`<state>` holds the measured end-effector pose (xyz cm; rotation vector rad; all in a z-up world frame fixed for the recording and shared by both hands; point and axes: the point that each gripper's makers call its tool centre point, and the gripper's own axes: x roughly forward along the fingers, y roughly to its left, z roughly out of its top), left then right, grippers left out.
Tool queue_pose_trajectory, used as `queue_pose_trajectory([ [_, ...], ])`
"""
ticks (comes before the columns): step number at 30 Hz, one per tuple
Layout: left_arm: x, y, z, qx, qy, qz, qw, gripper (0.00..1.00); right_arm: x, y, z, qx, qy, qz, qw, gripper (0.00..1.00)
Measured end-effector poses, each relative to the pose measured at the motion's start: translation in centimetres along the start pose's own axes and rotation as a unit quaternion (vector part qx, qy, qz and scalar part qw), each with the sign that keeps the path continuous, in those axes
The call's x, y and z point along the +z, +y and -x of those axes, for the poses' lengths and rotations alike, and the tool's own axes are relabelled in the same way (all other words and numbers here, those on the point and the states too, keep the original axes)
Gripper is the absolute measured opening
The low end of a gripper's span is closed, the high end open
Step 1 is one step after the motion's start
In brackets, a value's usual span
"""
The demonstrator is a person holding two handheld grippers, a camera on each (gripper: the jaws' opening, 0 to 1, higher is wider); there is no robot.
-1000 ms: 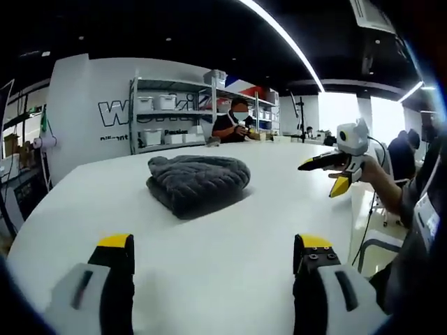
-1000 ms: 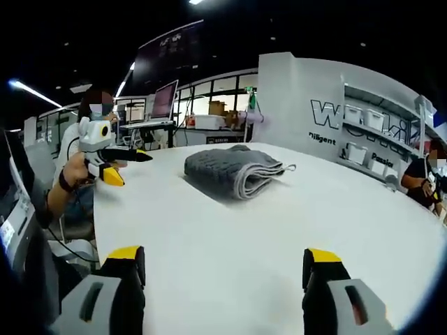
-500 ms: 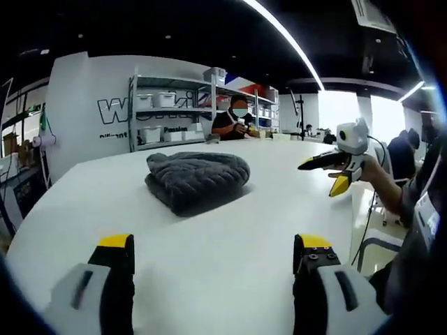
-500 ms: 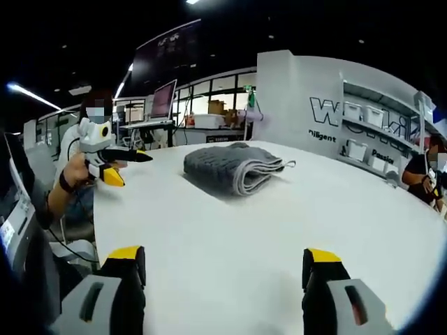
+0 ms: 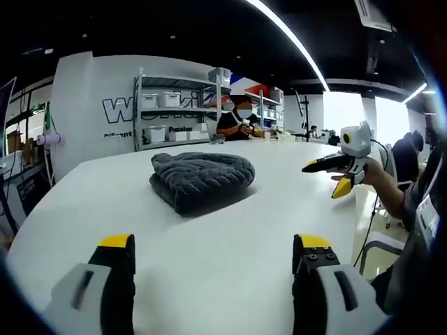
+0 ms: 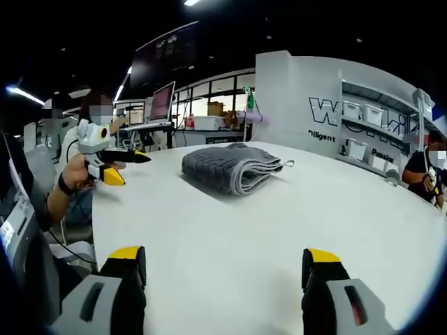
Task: Fold the towel on the table until its edges align and the towel forms a compact rectangular stack.
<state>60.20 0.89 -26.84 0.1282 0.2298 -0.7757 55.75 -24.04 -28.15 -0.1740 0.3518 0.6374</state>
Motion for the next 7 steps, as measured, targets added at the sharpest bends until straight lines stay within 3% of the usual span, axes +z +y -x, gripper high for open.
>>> queue_pose_trajectory([
  [7,0.39,-0.62,-0.08,-0.005,-0.004,-0.006,1.0,0.98,0.54,0.35,-0.08,0.005,-0.008,0.005,0.9999,0.97],
])
